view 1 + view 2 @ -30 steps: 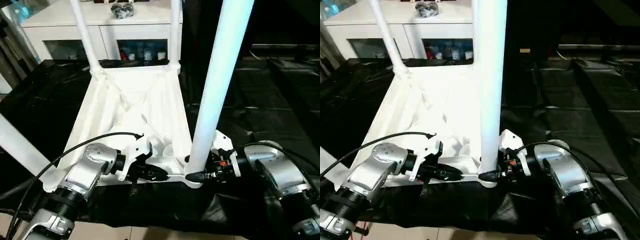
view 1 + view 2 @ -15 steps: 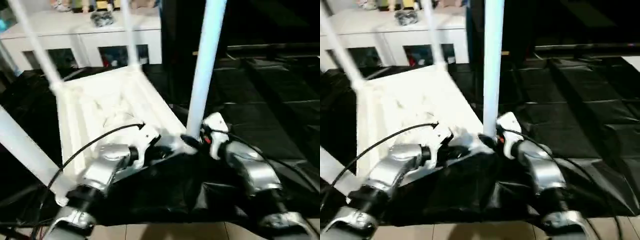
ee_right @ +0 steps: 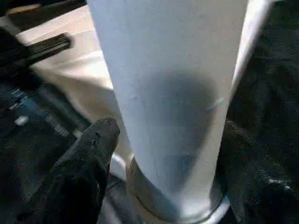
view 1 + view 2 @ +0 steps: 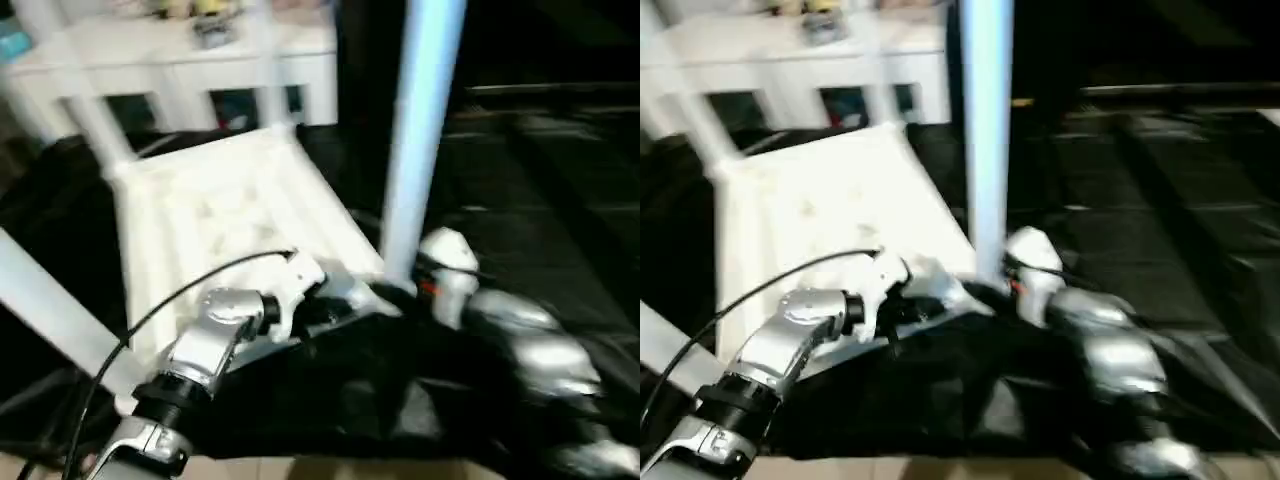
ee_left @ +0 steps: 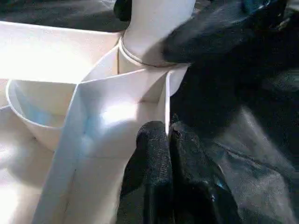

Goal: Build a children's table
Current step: Rotate leg to tighten

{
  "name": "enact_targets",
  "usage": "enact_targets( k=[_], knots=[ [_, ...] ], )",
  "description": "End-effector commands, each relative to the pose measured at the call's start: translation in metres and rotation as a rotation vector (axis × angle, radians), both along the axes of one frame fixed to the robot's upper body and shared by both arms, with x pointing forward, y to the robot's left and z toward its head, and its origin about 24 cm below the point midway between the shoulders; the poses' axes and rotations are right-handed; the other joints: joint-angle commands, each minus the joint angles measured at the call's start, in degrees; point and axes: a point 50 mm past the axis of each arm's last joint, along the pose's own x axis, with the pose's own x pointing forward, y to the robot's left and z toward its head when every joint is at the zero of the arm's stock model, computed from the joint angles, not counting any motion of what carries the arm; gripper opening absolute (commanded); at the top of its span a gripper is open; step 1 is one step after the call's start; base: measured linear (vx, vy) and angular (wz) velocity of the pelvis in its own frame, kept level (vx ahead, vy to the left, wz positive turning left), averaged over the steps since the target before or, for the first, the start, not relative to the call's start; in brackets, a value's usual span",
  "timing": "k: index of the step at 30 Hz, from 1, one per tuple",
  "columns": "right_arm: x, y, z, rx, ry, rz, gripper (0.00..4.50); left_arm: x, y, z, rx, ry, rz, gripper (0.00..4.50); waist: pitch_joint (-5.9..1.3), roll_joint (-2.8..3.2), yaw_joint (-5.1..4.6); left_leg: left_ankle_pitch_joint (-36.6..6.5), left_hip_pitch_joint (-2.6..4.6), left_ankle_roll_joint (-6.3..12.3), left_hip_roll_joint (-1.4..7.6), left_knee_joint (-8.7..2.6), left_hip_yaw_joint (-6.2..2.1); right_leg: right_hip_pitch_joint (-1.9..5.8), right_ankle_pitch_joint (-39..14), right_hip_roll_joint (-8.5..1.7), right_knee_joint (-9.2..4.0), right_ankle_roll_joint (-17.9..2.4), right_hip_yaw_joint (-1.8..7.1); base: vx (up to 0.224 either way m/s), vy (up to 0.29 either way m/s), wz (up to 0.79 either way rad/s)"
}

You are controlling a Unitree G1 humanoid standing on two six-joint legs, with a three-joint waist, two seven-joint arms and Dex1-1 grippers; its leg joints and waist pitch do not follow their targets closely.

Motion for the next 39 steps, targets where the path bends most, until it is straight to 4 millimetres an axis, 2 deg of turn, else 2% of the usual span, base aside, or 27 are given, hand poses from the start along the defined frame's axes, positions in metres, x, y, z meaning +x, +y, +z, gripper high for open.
enact_targets(
  k=[1, 2, 3, 4, 5, 10, 13, 14, 15, 16, 17, 19, 20, 21, 22, 23, 26, 31, 32, 34, 36, 37, 38, 39],
  knots=[
    [-0.02, -0.003, -0.015, 0.01, 0.136, 0.134, 3.6, 0.002, -0.002, 0.008, -0.031, -0.044, -0.02, 0.0, -2.72, -0.76, 0.3, -3.16, -0.8, 8.22, 0.54, -2.61, 0.29, 3.08, 2.16, -2.12, -3.64, -15.58, 1.91, 0.0, 0.0, 0.0],
    [-0.021, -0.014, -0.012, -0.002, 0.138, 0.134, 3.6, 0.001, -0.001, 0.008, -0.029, -0.044, -0.031, 0.0, -2.71, -1.08, 0.49, -3.41, -0.75, 8.53, 0.55, -2.56, 0.32, 3.22, 1.76, -2.0, -3.83, -15.28, 1.83, 0.0, 0.0, 0.0],
    [-0.023, -0.026, -0.008, -0.017, 0.141, 0.134, 3.6, 0.0, 0.001, 0.008, -0.027, -0.043, -0.046, 0.0, -2.69, -1.12, 1.23, -4.28, -0.37, 8.88, 0.81, -2.51, 0.46, 2.94, 0.67, -1.98, -3.87, -15.36, 1.91, 0.0, 0.0, 0.0],
    [-0.024, -0.044, 0.001, -0.015, 0.146, 0.116, 3.6, -0.002, 0.003, 0.008, -0.027, -0.04, -0.075, 0.0, -2.66, -1.0, 1.47, -4.1, -0.65, 9.04, 0.86, -2.52, 0.46, 3.1, -0.17, -2.09, -3.77, -15.32, 1.92, 0.0, 0.0, 0.0],
    [-0.025, -0.052, 0.005, -0.006, 0.149, 0.106, 3.6, -0.003, 0.004, 0.008, -0.028, -0.038, -0.09, 0.0, -2.66, -1.0, 1.65, -3.97, -0.82, 8.93, 0.85, -2.49, 0.44, 3.11, -1.05, -2.09, -3.81, -15.05, 1.8, 0.0, 0.0, 0.0],
    [-0.024, -0.078, 0.021, 0.04, 0.142, 0.032, 3.6, -0.007, 0.008, 0.01, -0.026, -0.032, -0.16, 0.0, -2.63, -1.23, 1.49, -4.67, -0.95, 8.21, 0.75, -2.47, 0.4, 3.1, -3.88, -2.2, -4.03, -14.48, 1.66, 0.0, 0.0, 0.0],
    [-0.021, -0.087, 0.024, 0.029, 0.117, -0.032, 3.6, -0.008, 0.01, 0.011, -0.027, -0.027, -0.197, 0.0, -2.72, -1.08, 1.59, -3.12, -1.01, 8.24, 0.69, -2.24, 0.4, 2.93, -3.43, -2.12, -3.84, -14.51, 1.6, 0.0, 0.0, 0.0],
    [-0.02, -0.087, 0.024, 0.027, 0.102, -0.053, 3.6, -0.009, 0.011, 0.012, -0.027, -0.026, -0.209, 0.0, -2.7, -1.11, 1.62, -2.75, -1.02, 8.24, 0.69, -2.2, 0.4, 2.89, -3.16, -2.09, -3.82, -14.51, 1.58, 0.0, 0.0, 0.0],
    [-0.014, -0.085, 0.023, 0.028, 0.07, -0.114, 3.6, -0.012, 0.011, 0.012, -0.027, -0.018, -0.251, 0.0, -2.75, -0.55, 1.7, -2.57, -0.94, 8.18, 0.71, -2.15, 0.36, 2.81, -2.96, -2.15, -3.74, -14.58, 1.58, 0.0, 0.0, 0.0],
    [-0.014, -0.085, 0.023, 0.028, 0.07, -0.114, 3.6, -0.012, 0.011, 0.012, -0.027, -0.018, -0.251, 0.0, -2.87, -0.73, 1.65, -1.77, -0.95, 8.03, 0.65, -2.1, 0.39, 2.74, -2.31, -2.15, -3.62, -14.58, 1.61, 0.0, 0.0, 0.0],
    [-0.004, -0.085, 0.02, 0.019, 0.036, -0.238, 3.6, -0.015, 0.01, 0.013, -0.032, -0.015, -0.292, 0.0, -2.96, -0.93, 1.71, -0.89, -1.0, 8.12, 0.65, -1.99, 0.35, 2.79, -0.68, -2.04, -3.39, -14.72, 1.62, 0.0, 0.0, 0.0],
    [0.007, -0.087, 0.015, 0.007, 0.017, -0.383, 3.6, -0.018, 0.009, 0.015, -0.044, -0.017, -0.336, 0.0, -3.33, -0.65, 1.64, 2.0, -1.02, 7.68, 0.49, -1.72, 0.3, 2.46, 1.23, -2.06, -2.93, -15.06, 1.62, 0.0, 0.0, 0.0],
    [0.008, -0.087, 0.015, 0.007, 0.016, -0.386, 3.6, -0.018, 0.008, 0.015, -0.044, -0.017, -0.338, 0.0, -3.33, -0.65, 1.64, 2.0, -1.02, 7.68, 0.49, -1.72, 0.3, 2.46, 1.23, -2.06, -2.93, -15.06, 1.62, 0.0, 0.0, 0.0],
    [0.011, -0.087, 0.013, 0.006, 0.011, -0.43, 3.6, -0.019, 0.007, 0.016, -0.051, -0.022, -0.356, 0.0, -3.4, -0.87, 1.99, 3.21, -0.88, 8.14, 0.39, -1.36, 0.44, 2.25, 4.3, -1.8, -2.66, -15.69, 1.68, 0.0, 0.0, 0.0],
    [0.012, -0.083, 0.012, 0.013, -0.001, -0.445, 3.6, -0.021, 0.007, 0.017, -0.06, -0.019, -0.381, 0.0, -3.31, -0.72, 2.12, 2.78, -0.81, 8.45, 0.46, -1.37, 0.54, 2.08, 4.32, -1.8, -2.63, -15.93, 1.73, 0.0, 0.0, 0.0],
    [0.016, -0.075, 0.009, 0.038, -0.009, -0.472, 3.6, -0.023, 0.005, 0.02, -0.072, -0.037, -0.423, 0.0, -3.4, -0.76, 2.54, 3.07, -1.06, 9.09, 0.54, -1.3, 0.5, 2.32, 5.16, -1.91, -2.36, -15.8, 1.68, 0.0, 0.0, 0.0],
    [0.018, -0.065, 0.008, 0.063, -0.016, -0.485, 3.6, -0.023, 0.004, 0.022, -0.084, -0.045, -0.454, 0.0, -3.31, -0.63, 2.72, 2.2, -1.05, 9.18, 0.62, -1.39, 0.51, 2.29, 4.31, -1.96, -2.34, -15.53, 1.62, 0.0, 0.0, 0.0],
    [0.026, -0.048, 0.005, 0.101, -0.037, -0.542, 3.6, -0.023, 0.009, 0.024, -0.061, -0.077, -0.523, 0.0, -3.19, -0.53, 2.96, 0.35, -0.97, 7.3, 0.69, -1.67, 0.51, 2.31, 1.88, -2.1, -2.48, -14.52, 1.76, 0.0, 0.0, 0.0],
    [0.027, -0.044, 0.004, 0.109, -0.041, -0.553, 3.6, -0.024, 0.013, 0.022, -0.039, -0.077, -0.544, 0.0, -3.2, -0.78, 2.9, 0.21, -0.94, 7.02, 0.65, -1.68, 0.59, 2.27, 1.84, -2.02, -2.47, -14.47, 1.77, 0.0, 0.0, 0.0],
    [0.028, -0.041, 0.004, 0.116, -0.043, -0.562, 3.6, -0.025, 0.016, 0.021, -0.02, -0.075, -0.561, 0.0, -3.2, -0.51, 2.9, -0.21, -0.89, 6.16, 0.59, -1.77, 0.57, 2.29, 1.44, -2.0, -2.42, -14.06, 1.8, 0.0, 0.0, 0.0],
    [0.029, -0.037, 0.003, 0.123, -0.044, -0.572, 3.6, -0.026, 0.022, 0.019, 0.0, -0.065, -0.576, 0.0, -3.23, -0.9, 2.98, 0.3, -0.89, 6.15, 0.62, -1.76, 0.58, 2.31, 2.36, -1.96, -2.28, -13.98, 1.88, 0.0, 0.0, 0.0],
    [0.028, -0.032, 0.001, 0.127, -0.043, -0.579, 3.6, -0.026, 0.028, 0.019, 0.008, -0.063, -0.567, 0.0, -3.26, -1.31, 3.01, 0.82, -0.93, 6.29, 0.6, -1.74, 0.63, 2.33, 3.15, -1.94, -2.16, -13.97, 1.91, 0.0, 0.0, 0.0],
    [0.027, -0.029, 0.0, 0.13, -0.041, -0.58, 3.6, -0.025, 0.033, 0.02, 0.018, -0.081, -0.545, 0.0, -3.28, -0.81, 3.08, 1.13, -0.95, 6.27, 0.58, -1.73, 0.55, 2.26, 3.36, -2.01, -2.01, -13.99, 1.88, 0.0, 0.0, 0.0],
    [0.027, -0.027, -0.001, 0.132, -0.041, -0.582, 3.6, -0.024, 0.035, 0.02, 0.023, -0.094, -0.531, 0.0, -3.25, -1.31, 2.97, 1.0, -0.93, 6.25, 0.63, -1.76, 0.6, 2.26, 3.44, -1.97, -2.05, -13.92, 1.89, 0.0, 0.0, 0.0]
  ],
)
